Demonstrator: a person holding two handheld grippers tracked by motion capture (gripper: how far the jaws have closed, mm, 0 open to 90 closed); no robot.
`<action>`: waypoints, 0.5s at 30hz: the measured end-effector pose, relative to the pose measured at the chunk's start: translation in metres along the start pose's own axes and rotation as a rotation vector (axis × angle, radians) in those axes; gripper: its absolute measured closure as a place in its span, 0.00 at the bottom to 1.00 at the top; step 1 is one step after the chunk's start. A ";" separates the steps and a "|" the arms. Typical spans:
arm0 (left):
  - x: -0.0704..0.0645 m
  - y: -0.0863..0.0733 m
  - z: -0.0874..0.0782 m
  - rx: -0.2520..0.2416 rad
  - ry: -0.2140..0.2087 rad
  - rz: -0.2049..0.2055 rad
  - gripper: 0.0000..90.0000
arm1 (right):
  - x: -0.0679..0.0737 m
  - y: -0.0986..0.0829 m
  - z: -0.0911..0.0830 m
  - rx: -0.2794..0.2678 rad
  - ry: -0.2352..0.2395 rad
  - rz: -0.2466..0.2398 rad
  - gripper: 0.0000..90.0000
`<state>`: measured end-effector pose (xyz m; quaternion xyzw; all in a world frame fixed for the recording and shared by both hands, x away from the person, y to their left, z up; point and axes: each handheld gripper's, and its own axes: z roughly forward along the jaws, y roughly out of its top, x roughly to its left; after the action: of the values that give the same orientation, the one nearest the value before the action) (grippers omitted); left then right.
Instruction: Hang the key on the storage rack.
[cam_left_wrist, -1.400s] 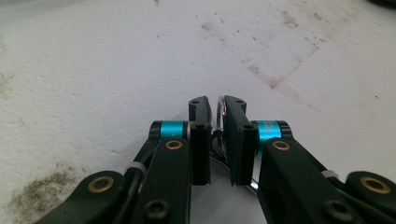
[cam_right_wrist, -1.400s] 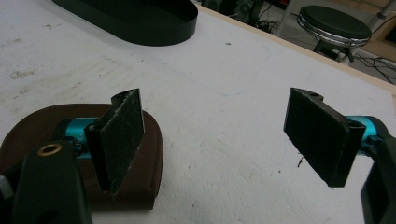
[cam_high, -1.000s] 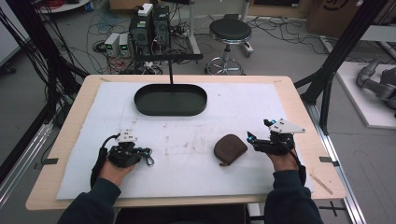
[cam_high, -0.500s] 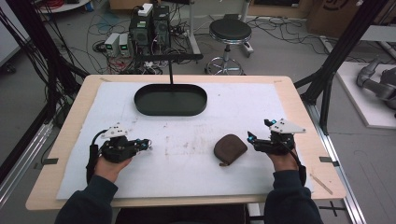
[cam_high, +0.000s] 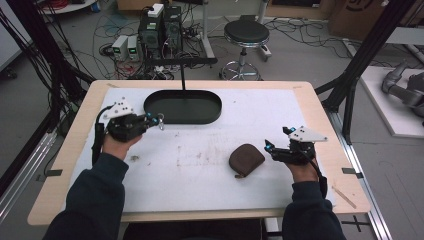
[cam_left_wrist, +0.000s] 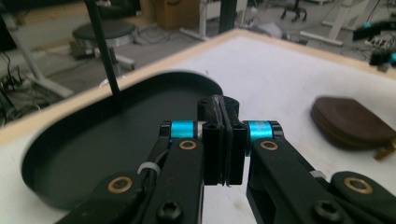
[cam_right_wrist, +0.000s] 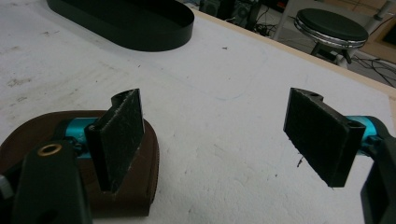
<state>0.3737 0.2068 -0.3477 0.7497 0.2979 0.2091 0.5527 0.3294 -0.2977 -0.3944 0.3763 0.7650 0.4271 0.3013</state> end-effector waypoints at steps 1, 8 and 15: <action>0.007 0.005 0.003 -0.019 0.007 0.008 0.98 | 0.000 0.000 0.000 -0.001 0.000 0.001 0.23; 0.049 0.031 0.020 -0.040 0.064 -0.023 0.98 | -0.001 0.001 -0.001 -0.010 0.007 0.007 0.23; 0.090 0.050 0.031 -0.070 0.076 0.031 0.98 | -0.003 0.001 -0.001 -0.016 0.008 0.019 0.23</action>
<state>0.4710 0.2352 -0.3105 0.7261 0.2995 0.2565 0.5633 0.3305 -0.3002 -0.3928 0.3793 0.7592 0.4374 0.2975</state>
